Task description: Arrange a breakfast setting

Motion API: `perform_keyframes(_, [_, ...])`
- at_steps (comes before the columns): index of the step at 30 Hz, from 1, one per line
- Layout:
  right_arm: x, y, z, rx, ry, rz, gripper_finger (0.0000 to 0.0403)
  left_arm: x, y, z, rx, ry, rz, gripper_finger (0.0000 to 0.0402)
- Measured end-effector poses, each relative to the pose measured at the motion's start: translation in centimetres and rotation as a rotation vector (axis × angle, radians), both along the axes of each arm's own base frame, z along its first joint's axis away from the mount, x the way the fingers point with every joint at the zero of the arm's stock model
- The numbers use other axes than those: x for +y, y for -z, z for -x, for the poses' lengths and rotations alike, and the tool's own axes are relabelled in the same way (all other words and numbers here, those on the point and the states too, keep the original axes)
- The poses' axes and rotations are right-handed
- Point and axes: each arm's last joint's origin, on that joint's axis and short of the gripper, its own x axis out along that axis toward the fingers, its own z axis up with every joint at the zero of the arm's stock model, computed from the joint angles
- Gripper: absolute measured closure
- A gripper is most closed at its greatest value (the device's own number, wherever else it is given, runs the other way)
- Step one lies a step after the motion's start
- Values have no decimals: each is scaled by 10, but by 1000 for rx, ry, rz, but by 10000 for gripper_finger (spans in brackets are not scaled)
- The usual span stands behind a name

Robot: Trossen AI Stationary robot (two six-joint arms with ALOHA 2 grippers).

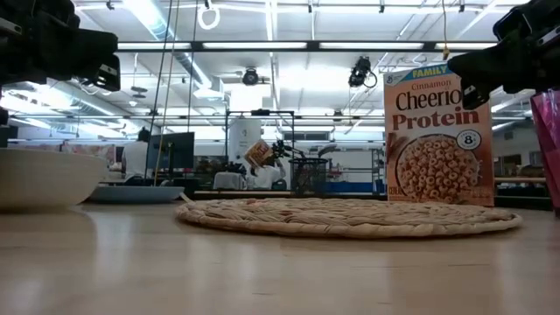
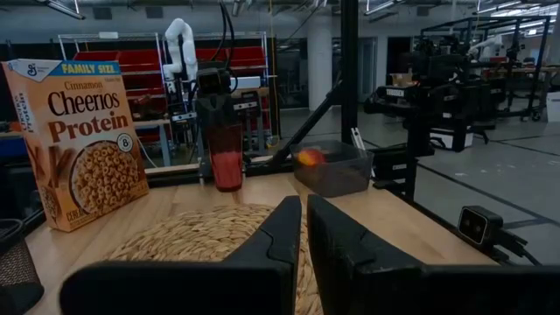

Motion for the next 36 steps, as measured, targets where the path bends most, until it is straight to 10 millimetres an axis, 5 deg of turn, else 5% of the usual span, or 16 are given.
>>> perform_keyframes(7, [0,0,0,-1,0,0,384,0,0,0,0,1,10,370])
perform_keyframes(36, [0,0,0,-1,0,0,384,5,-7,1,11,-46,833,370])
